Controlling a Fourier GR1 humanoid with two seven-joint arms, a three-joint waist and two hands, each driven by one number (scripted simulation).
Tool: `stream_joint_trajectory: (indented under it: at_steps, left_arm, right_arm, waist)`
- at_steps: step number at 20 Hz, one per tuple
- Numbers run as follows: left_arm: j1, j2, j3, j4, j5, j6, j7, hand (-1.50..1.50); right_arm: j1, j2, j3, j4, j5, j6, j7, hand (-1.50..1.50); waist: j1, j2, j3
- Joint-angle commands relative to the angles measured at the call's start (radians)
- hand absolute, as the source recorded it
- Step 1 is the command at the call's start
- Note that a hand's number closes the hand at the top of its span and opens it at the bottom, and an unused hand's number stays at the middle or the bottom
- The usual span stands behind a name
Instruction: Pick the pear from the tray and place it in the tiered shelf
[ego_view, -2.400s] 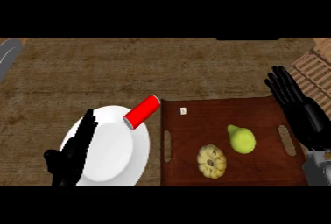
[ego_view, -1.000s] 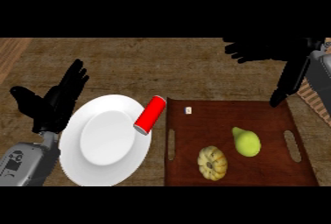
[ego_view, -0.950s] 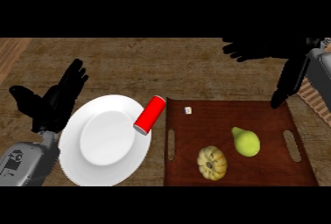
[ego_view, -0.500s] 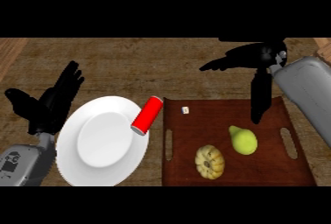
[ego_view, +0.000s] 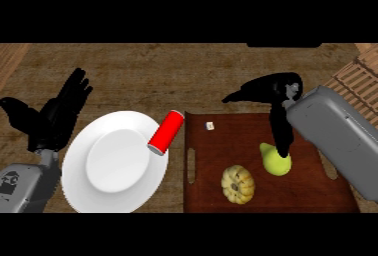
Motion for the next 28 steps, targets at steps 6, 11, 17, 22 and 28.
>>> stream_joint_trajectory:
  at_steps: [6,11,17,22,28]
  left_arm:
    - [0.046,-0.024,0.009,-0.064,-0.028,-0.015,0.033,0.0]
    - [-0.06,-0.056,0.015,-0.01,-0.066,0.007,0.065,0.0]
    - [-0.005,-0.067,0.038,-0.047,-0.09,-0.014,0.083,0.0]
    - [0.018,-0.099,0.047,0.0,-0.123,-0.042,0.003,0.0]
    - [-0.003,-0.1,0.064,-0.078,-0.118,-0.041,0.114,0.0]
  right_arm:
    - [0.031,-0.016,0.012,-0.043,0.172,0.09,-0.045,-1.5]
    - [0.126,-0.096,0.0,-0.113,0.225,0.107,-0.142,-1.5]
    - [0.18,-0.024,-0.036,-0.115,0.325,0.098,-0.147,-1.5]
    - [0.238,-0.01,-0.072,-0.153,0.378,0.089,-0.167,-1.5]
    - [0.294,0.053,-0.033,-0.09,0.491,0.025,-0.219,-1.5]
  waist:
    - [-0.002,-0.001,0.0]
    - [-0.01,0.0,0.0]
    - [-0.005,-0.001,0.0]
    - [-0.007,-0.001,0.0]
    - [-0.003,-0.001,0.0]
